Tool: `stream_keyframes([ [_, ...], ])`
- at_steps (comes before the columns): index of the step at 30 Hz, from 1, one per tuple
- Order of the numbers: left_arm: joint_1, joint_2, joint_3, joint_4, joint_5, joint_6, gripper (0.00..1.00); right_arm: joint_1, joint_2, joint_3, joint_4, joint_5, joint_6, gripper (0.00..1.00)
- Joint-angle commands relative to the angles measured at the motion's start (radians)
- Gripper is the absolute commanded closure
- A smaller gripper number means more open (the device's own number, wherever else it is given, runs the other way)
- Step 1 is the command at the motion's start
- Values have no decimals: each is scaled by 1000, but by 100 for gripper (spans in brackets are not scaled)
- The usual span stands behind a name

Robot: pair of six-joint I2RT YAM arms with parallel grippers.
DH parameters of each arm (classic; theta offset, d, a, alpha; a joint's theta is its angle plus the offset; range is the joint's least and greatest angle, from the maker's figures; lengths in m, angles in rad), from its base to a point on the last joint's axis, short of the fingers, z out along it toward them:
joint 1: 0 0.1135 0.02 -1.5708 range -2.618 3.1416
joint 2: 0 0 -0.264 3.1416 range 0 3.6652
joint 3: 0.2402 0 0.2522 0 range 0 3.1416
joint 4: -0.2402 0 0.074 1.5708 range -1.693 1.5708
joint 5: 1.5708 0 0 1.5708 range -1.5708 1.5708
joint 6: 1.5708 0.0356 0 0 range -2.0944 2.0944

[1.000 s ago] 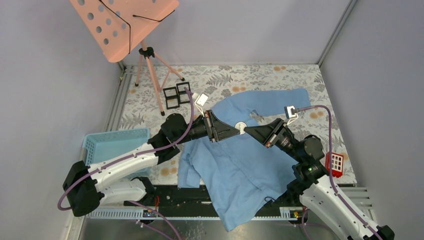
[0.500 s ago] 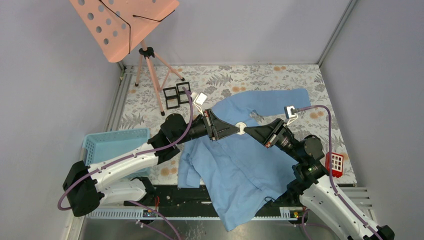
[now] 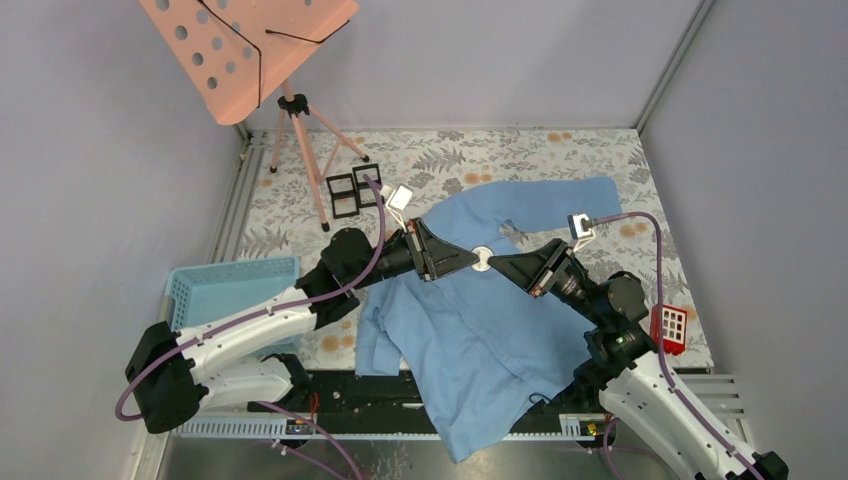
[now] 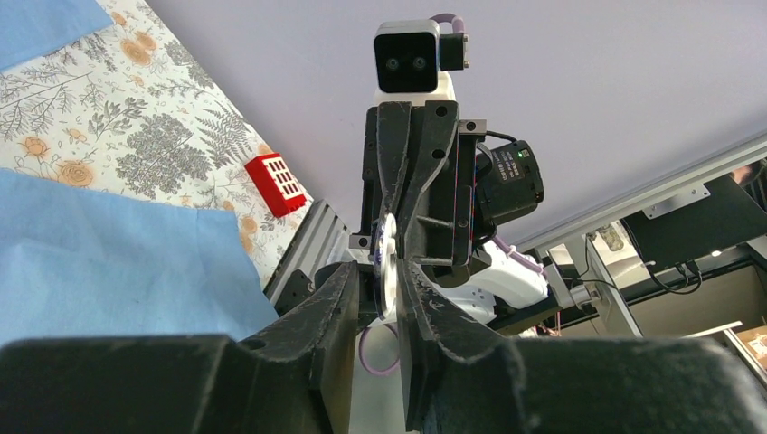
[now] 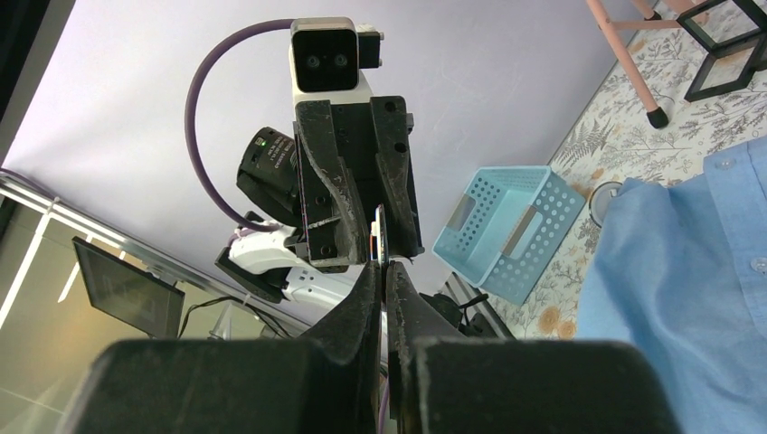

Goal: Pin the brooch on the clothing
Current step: Pick up the brooch from the brooch box.

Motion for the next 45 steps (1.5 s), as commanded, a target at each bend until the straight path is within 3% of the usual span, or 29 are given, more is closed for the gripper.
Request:
stream_keyframes([
  [1,-2,-28,-12,67,5,-7,76,11,-15,0,55,3,2,100],
  [12,-2,-40,-16,62,-7,-1,81,10,-17,3,48,-6,1,100],
  [18,-1,-29,-3,63,12,7,89,11,-14,1,43,-14,2,100],
  [21,9,-34,-2,63,23,12,100,11,-19,5,19,-17,-6,100],
  [26,48,-18,52,0,129,21,100,10,-34,21,-53,-27,-36,100],
  [28,66,3,102,-75,187,44,100,10,-45,34,-101,-29,-62,90],
  [32,98,52,236,-285,307,146,100,10,-77,79,-228,-36,-144,46],
  [34,113,79,314,-400,369,202,100,10,-93,108,-298,-35,-199,31],
  [37,136,121,420,-544,447,284,100,9,-100,149,-385,-40,-260,25],
  [40,167,155,474,-670,454,382,100,10,-92,161,-371,-66,-266,22],
  [45,191,180,438,-703,516,511,100,9,-56,181,-387,-54,-276,21],
])
